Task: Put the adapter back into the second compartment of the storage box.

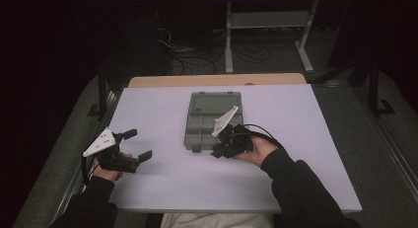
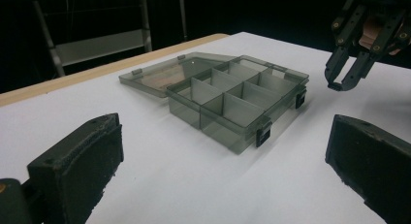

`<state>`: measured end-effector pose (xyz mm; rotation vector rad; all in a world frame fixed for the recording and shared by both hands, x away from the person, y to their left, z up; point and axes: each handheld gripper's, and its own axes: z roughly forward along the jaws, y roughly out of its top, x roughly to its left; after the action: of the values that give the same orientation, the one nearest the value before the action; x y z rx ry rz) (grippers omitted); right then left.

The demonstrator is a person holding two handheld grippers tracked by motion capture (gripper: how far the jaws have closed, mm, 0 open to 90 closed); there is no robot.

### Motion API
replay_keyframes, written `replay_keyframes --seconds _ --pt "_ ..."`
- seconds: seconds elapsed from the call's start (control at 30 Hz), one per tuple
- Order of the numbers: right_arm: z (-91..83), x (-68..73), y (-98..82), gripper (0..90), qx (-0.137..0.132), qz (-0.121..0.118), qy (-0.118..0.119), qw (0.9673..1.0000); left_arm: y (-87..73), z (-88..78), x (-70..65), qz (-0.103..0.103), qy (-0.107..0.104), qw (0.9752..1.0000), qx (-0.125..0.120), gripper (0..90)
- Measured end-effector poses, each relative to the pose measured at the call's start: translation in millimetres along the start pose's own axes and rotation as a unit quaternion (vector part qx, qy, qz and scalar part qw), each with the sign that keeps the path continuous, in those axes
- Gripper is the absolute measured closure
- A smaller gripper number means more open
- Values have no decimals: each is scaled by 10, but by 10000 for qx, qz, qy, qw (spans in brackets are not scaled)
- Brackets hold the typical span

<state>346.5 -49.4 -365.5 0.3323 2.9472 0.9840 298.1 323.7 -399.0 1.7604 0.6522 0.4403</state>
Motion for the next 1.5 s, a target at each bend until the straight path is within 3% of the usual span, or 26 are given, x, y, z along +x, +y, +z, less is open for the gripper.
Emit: replay_keyframes --seconds 0.6,1.37,1.5 --pt "-25 -220 193 756 12 99 -82 9999 2 -4 0 4 -7 10000 -14 0" --pt "84 -447 380 755 160 285 -122 9994 1 -4 1 7 -12 10000 -16 0" --pt "80 -553 452 755 209 347 -216 9989 2 -7 2 8 -6 10000 -26 0"
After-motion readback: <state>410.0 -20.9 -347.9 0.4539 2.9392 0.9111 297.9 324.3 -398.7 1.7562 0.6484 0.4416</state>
